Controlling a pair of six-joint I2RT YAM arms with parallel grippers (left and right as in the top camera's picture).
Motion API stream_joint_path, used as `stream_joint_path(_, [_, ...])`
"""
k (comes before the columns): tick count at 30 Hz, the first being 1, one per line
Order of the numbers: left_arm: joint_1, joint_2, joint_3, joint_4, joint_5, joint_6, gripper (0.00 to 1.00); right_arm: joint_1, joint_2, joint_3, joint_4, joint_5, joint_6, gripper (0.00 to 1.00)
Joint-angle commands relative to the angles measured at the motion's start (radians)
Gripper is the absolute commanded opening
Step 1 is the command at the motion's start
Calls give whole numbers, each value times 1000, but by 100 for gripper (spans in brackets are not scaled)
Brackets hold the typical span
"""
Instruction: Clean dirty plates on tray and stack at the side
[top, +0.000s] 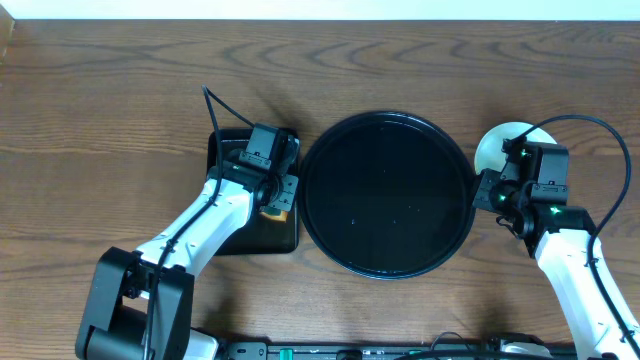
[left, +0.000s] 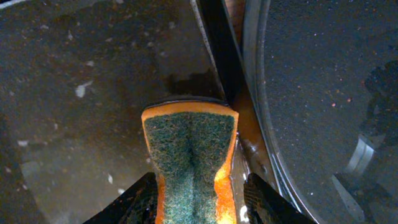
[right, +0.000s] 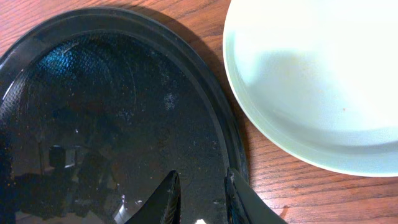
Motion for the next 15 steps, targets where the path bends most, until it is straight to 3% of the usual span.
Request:
stream_joint_path(1, [2,23,-11,1,13,-5,46,10,5,1,0,-8,-11,22])
stream_joint_path(12, [2,62,-11,3,5,-5,46,10,5,1,-1,-8,-11,22])
stream_joint_path(15, [2,62,-14,4,5,-6,42,10,5,1,-1,-8,-11,22])
